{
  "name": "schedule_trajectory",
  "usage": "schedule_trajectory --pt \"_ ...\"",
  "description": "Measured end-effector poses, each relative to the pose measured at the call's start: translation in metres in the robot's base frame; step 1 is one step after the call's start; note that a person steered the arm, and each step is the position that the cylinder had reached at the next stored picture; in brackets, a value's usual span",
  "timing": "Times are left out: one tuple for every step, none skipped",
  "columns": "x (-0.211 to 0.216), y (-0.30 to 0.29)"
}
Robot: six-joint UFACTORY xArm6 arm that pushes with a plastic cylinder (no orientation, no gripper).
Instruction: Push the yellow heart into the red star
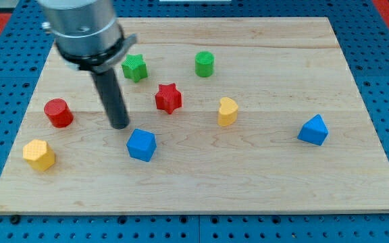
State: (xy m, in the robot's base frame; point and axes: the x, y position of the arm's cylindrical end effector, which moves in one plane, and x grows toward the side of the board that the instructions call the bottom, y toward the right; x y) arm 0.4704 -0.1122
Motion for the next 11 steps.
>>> schedule_trajectory --pt "0.003 0.031" --pt "0.016 0.072" --pt "0.028 0.106" --pt "0.022 0.153" --pt "0.001 0.197" --pt "-0.017 0.202" --pt "-0.018 0.162" --pt "-0.026 0.137" --pt "-0.040 0.121" --pt "-0.039 0.089" --pt "-0.033 0.067"
